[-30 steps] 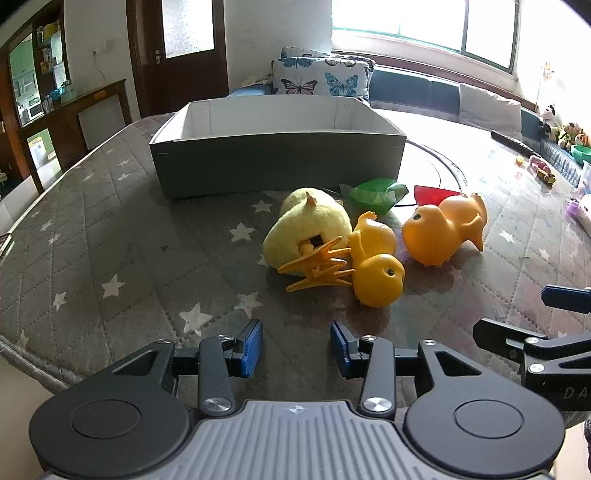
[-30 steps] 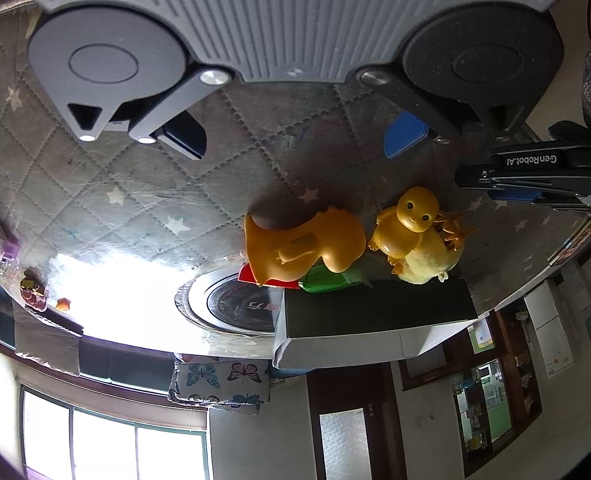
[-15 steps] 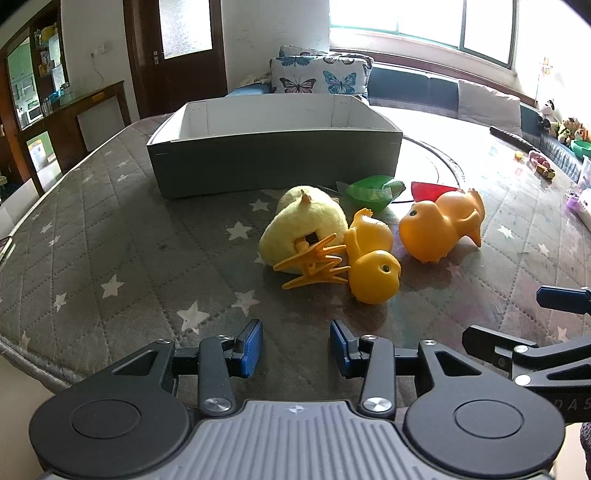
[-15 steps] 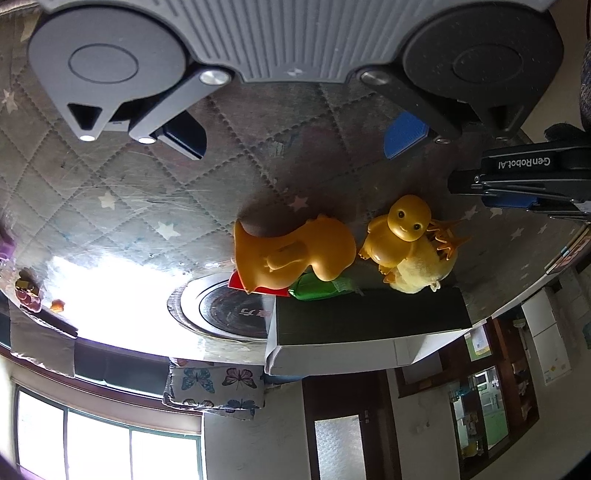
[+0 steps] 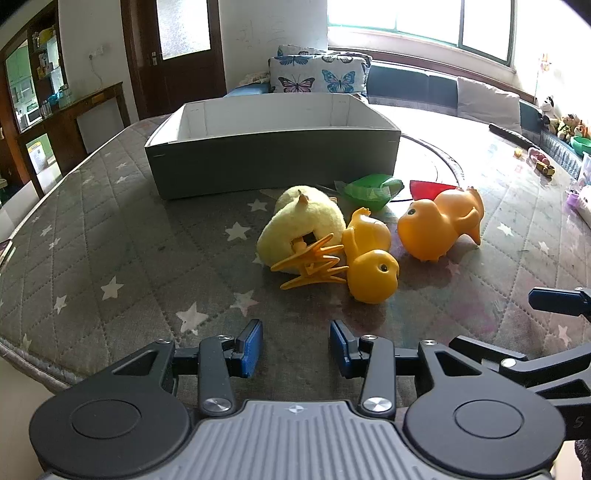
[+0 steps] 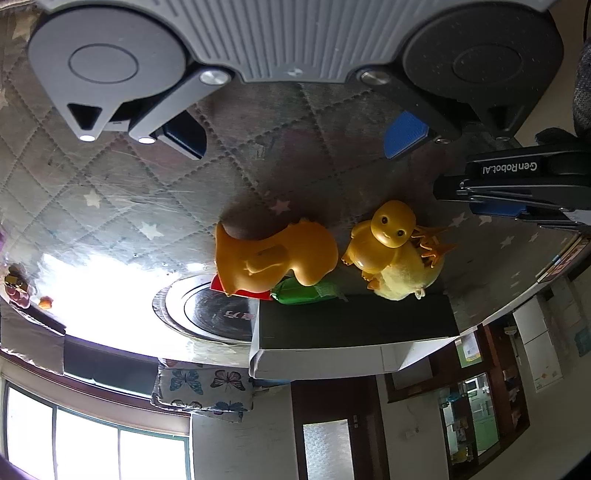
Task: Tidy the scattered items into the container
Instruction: 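Move the left gripper toward the yellow plush chick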
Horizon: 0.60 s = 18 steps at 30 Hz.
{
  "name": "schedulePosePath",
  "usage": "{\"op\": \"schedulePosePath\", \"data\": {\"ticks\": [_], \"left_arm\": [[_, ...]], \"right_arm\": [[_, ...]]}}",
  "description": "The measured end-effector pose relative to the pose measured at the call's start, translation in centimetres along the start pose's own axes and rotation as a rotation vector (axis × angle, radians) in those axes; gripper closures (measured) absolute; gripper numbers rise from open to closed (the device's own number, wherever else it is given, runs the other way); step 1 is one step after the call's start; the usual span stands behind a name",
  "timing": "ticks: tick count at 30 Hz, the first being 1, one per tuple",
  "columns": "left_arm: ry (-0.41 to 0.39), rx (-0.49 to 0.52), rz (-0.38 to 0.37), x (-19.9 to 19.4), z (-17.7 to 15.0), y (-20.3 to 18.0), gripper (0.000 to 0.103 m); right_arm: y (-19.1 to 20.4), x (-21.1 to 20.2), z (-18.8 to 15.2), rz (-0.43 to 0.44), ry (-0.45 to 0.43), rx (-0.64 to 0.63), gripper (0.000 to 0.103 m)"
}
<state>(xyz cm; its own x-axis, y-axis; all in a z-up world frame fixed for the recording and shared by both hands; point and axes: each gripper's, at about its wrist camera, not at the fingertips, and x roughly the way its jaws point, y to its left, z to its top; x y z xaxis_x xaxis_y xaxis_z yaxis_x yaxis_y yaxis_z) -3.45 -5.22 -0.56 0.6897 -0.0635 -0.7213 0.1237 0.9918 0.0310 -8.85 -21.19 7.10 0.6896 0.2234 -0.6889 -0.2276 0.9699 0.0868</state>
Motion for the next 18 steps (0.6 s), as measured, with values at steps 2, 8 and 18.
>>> {"op": "schedulePosePath", "data": {"ticks": [2,8,18], "left_arm": [[0.001,0.002,0.0,0.02,0.01,-0.03,0.06],[0.003,0.005,0.0,0.06,0.07,-0.15,0.06],[0.007,0.009,-0.001,0.25,0.27,-0.35,0.06]], "right_arm": [[0.05,0.1,0.02,0.001,0.003,-0.003,0.0],[0.22,0.26,0.05,0.008,0.006,-0.008,0.0],[0.53,0.47,0.29,0.021,0.013,-0.021,0.0]]}}
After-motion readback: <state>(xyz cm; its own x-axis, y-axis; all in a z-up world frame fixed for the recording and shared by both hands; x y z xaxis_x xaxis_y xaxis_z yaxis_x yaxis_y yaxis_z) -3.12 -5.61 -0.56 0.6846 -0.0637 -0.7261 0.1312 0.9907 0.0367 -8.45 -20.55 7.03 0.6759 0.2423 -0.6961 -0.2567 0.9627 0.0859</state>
